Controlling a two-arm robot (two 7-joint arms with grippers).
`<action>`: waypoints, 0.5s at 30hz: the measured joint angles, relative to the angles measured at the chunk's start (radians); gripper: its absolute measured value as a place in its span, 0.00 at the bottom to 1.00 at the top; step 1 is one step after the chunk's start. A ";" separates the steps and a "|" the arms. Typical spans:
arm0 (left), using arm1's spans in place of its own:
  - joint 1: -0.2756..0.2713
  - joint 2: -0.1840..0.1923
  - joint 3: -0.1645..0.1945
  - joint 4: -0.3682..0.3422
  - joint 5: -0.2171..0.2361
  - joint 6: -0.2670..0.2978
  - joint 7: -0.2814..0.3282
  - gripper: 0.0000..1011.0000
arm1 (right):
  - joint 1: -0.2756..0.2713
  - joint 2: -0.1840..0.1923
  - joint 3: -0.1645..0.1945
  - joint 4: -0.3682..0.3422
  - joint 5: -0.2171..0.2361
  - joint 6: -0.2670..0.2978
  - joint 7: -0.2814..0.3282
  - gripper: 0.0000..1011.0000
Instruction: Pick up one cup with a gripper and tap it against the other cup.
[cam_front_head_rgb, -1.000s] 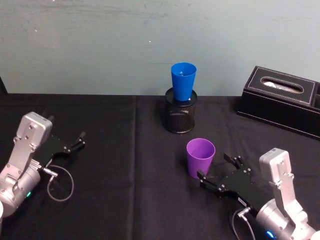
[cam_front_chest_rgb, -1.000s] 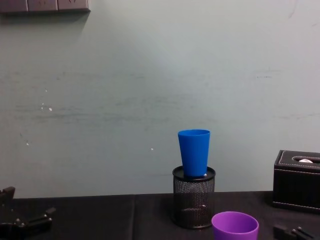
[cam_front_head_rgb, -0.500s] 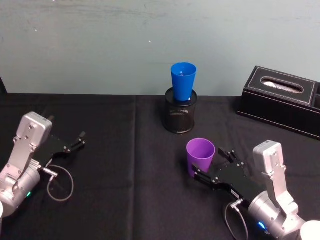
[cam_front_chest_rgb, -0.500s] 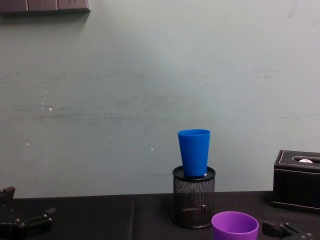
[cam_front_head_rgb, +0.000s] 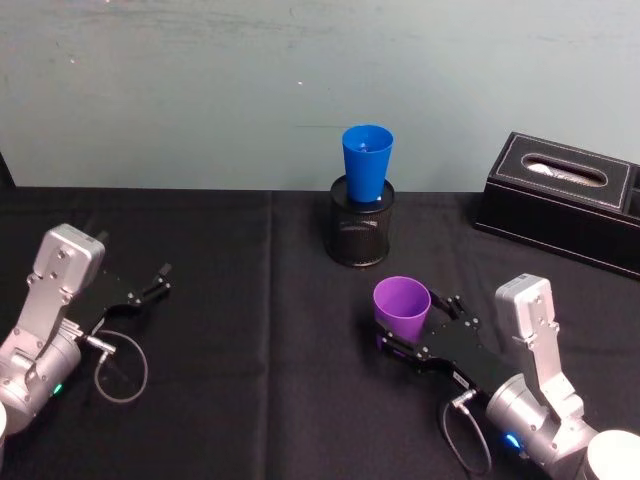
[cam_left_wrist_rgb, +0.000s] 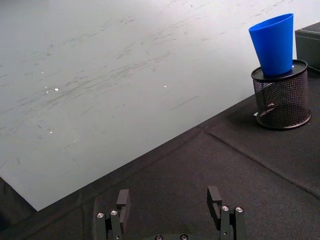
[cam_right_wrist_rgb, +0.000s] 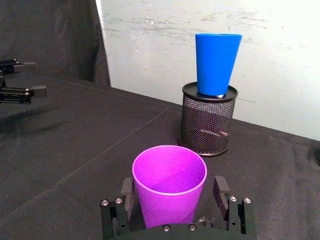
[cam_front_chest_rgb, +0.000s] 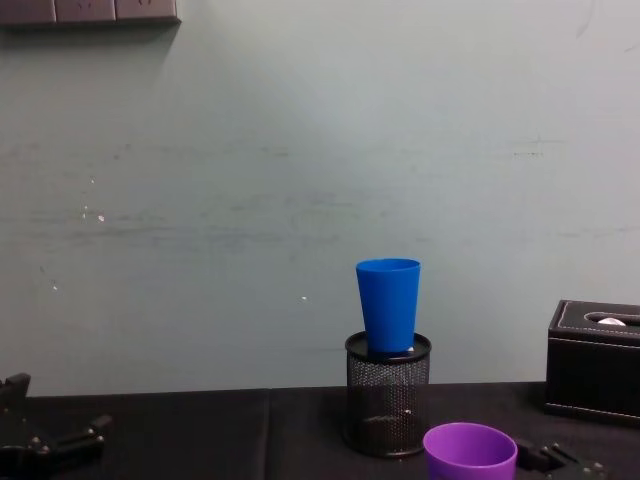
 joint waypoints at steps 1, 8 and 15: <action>0.000 0.000 0.000 0.000 0.000 0.000 0.000 1.00 | 0.003 -0.004 0.002 0.005 -0.001 0.000 0.005 0.99; 0.000 0.000 0.000 0.000 0.000 0.000 0.000 1.00 | 0.018 -0.022 0.013 0.028 -0.008 0.001 0.024 0.99; 0.000 0.000 0.000 0.000 0.000 0.000 0.000 1.00 | 0.026 -0.037 0.020 0.042 -0.021 -0.001 0.039 0.99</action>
